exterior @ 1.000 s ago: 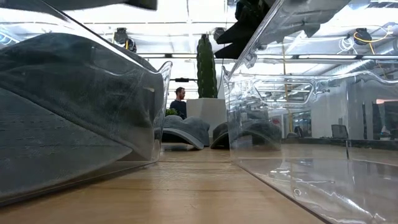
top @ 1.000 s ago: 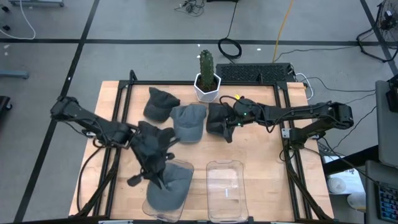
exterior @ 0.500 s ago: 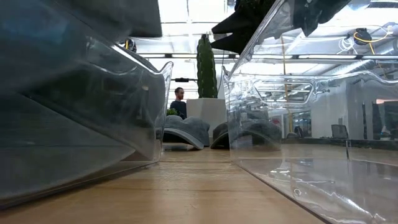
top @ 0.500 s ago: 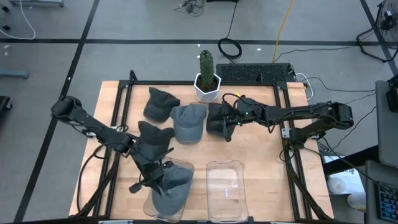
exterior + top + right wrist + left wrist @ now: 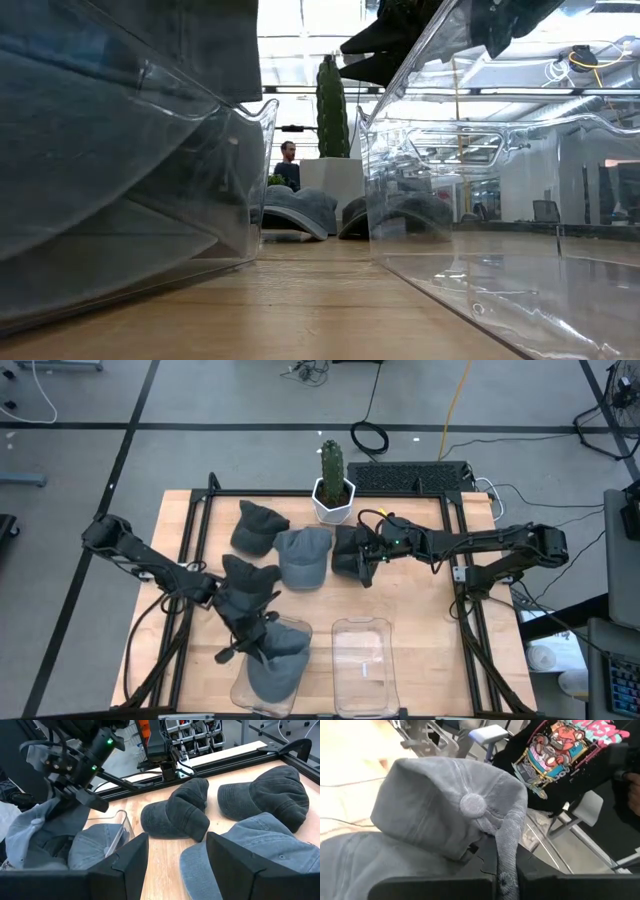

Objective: Pick & Place hat
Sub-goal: Put the bottom gray cap into the left transparent bin

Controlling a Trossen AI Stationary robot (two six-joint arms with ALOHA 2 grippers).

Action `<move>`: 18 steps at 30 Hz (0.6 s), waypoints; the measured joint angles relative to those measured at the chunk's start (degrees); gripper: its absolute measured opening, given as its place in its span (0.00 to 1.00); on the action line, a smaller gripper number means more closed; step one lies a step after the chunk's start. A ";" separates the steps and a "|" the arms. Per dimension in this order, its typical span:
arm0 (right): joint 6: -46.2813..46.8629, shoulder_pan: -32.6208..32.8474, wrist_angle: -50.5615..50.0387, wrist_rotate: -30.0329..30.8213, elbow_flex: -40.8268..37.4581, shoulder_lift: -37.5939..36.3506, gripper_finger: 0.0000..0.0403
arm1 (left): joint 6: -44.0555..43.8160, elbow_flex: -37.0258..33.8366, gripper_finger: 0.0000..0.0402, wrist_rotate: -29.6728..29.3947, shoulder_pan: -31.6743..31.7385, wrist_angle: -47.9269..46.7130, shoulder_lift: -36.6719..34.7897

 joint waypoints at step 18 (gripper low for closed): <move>-1.11 0.01 -0.04 0.00 0.00 0.00 0.46 | -14.09 -0.02 0.59 -5.72 5.02 2.52 -0.02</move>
